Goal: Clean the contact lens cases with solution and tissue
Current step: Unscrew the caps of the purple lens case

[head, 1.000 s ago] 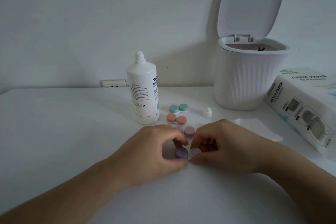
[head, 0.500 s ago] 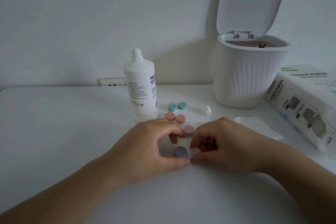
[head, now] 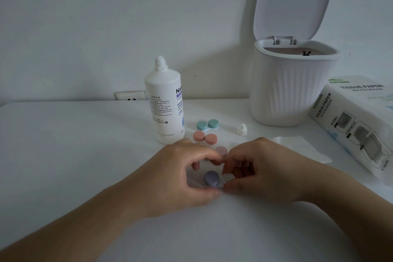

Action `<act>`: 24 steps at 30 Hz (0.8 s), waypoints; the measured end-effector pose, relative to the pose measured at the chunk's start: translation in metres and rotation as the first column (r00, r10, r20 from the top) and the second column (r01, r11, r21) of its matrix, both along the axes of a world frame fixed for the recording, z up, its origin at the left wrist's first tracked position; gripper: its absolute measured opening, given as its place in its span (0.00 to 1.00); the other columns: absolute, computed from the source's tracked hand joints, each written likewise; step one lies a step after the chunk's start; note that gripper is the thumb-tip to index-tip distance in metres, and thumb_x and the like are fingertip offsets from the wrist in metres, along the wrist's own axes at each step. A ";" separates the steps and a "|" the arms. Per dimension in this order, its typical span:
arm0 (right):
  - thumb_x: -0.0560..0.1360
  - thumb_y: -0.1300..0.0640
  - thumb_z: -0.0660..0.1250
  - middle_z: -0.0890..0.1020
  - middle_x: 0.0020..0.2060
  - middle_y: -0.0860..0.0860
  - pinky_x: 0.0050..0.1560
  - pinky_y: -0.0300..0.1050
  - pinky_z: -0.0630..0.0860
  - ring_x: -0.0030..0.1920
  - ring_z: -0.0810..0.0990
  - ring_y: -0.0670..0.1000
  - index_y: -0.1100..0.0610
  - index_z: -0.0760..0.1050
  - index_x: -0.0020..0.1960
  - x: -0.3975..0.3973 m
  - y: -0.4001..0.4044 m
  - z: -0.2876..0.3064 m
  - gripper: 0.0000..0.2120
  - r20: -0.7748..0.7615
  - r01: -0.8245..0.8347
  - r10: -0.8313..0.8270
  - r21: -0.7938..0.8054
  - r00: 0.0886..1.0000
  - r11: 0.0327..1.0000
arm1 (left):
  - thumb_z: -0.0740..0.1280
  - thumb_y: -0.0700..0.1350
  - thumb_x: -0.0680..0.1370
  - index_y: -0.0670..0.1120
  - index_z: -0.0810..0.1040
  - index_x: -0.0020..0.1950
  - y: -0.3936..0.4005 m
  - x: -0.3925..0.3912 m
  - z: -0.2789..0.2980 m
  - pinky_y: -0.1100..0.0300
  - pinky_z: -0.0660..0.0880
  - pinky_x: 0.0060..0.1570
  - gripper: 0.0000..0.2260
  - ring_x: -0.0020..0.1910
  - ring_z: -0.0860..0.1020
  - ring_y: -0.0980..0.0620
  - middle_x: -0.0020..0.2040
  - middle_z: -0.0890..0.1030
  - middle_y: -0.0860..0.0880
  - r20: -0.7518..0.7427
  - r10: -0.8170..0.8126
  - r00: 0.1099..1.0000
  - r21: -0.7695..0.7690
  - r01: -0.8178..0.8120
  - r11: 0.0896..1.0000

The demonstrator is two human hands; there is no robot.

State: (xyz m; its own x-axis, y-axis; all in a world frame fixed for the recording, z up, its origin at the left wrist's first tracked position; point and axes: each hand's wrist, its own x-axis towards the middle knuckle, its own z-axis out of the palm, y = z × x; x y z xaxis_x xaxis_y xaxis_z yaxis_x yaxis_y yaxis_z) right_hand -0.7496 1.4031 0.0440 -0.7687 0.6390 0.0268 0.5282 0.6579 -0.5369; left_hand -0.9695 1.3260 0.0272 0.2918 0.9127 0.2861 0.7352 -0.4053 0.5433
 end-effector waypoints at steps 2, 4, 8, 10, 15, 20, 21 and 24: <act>0.68 0.44 0.76 0.81 0.36 0.41 0.36 0.32 0.72 0.35 0.78 0.41 0.44 0.79 0.41 0.000 0.000 -0.001 0.07 0.004 0.003 -0.003 0.010 1.000 1.000 | 0.74 0.52 0.69 0.63 0.77 0.59 0.000 0.001 -0.002 0.71 0.70 0.46 0.19 0.49 0.76 0.53 0.52 0.79 0.66 -0.010 -0.008 1.000 0.009 0.008 1.000; 0.68 0.44 0.76 0.81 0.35 0.41 0.36 0.32 0.72 0.35 0.79 0.41 0.43 0.79 0.41 0.000 0.000 0.000 0.07 0.004 0.007 -0.007 0.011 1.000 1.000 | 0.74 0.51 0.69 0.62 0.79 0.58 0.000 0.001 -0.002 0.68 0.71 0.45 0.18 0.46 0.76 0.53 0.49 0.81 0.61 0.007 0.008 1.000 0.018 -0.008 1.000; 0.68 0.45 0.76 0.81 0.36 0.38 0.36 0.30 0.72 0.35 0.79 0.39 0.40 0.78 0.39 0.000 0.000 0.001 0.07 -0.004 -0.006 0.005 -0.006 1.000 1.000 | 0.75 0.52 0.69 0.60 0.82 0.54 0.002 0.000 -0.003 0.64 0.73 0.44 0.14 0.45 0.76 0.55 0.47 0.81 0.58 0.023 0.033 0.999 0.022 -0.033 0.999; 0.69 0.45 0.76 0.81 0.36 0.38 0.36 0.30 0.72 0.35 0.79 0.39 0.40 0.78 0.39 0.000 -0.001 0.001 0.07 0.001 -0.010 0.010 -0.004 1.000 1.000 | 0.76 0.47 0.72 0.55 0.84 0.53 0.003 0.000 -0.003 0.71 0.71 0.46 0.11 0.51 0.76 0.66 0.47 0.79 0.65 0.081 -0.006 0.997 0.038 0.003 0.999; 0.69 0.45 0.76 0.81 0.37 0.39 0.38 0.30 0.73 0.36 0.79 0.39 0.41 0.78 0.41 0.001 0.000 0.002 0.07 0.008 -0.010 0.010 0.002 1.000 1.000 | 0.69 0.47 0.80 0.52 0.84 0.57 0.005 -0.003 0.000 0.63 0.74 0.58 0.07 0.65 0.74 0.68 0.48 0.78 0.58 0.196 -0.070 0.978 0.055 0.060 0.997; 0.69 0.43 0.75 0.81 0.39 0.39 0.37 0.32 0.74 0.38 0.79 0.41 0.43 0.79 0.43 0.004 0.001 0.001 0.07 0.030 -0.017 0.017 0.016 0.999 1.000 | 0.79 0.45 0.72 0.54 0.82 0.45 0.004 -0.007 0.008 0.73 0.69 0.36 0.08 0.36 0.76 0.68 0.37 0.80 0.66 0.198 0.068 0.978 0.094 -0.088 0.992; 0.69 0.43 0.75 0.81 0.39 0.39 0.38 0.32 0.74 0.38 0.79 0.41 0.44 0.80 0.43 0.004 0.000 0.001 0.07 0.028 -0.018 0.018 0.016 0.999 1.000 | 0.80 0.47 0.70 0.56 0.81 0.43 0.005 -0.011 0.008 0.72 0.68 0.34 0.10 0.32 0.75 0.62 0.34 0.79 0.63 0.187 0.128 0.974 0.063 -0.142 0.988; 0.70 0.43 0.75 0.81 0.39 0.39 0.38 0.33 0.76 0.38 0.79 0.41 0.42 0.80 0.44 0.005 0.001 0.000 0.07 0.020 -0.010 0.010 0.002 1.000 1.000 | 0.80 0.52 0.68 0.57 0.81 0.44 0.008 -0.022 0.005 0.68 0.67 0.30 0.10 0.27 0.72 0.57 0.29 0.76 0.52 0.122 0.231 0.965 -0.021 -0.230 0.973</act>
State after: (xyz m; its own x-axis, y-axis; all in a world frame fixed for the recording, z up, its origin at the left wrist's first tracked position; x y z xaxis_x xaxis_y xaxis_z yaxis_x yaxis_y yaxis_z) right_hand -0.7448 1.4040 0.0442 -0.7753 0.6314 0.0126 0.5326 0.6643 -0.5244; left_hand -0.9915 1.3339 0.0326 0.0361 0.9531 0.3005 0.7358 -0.2288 0.6373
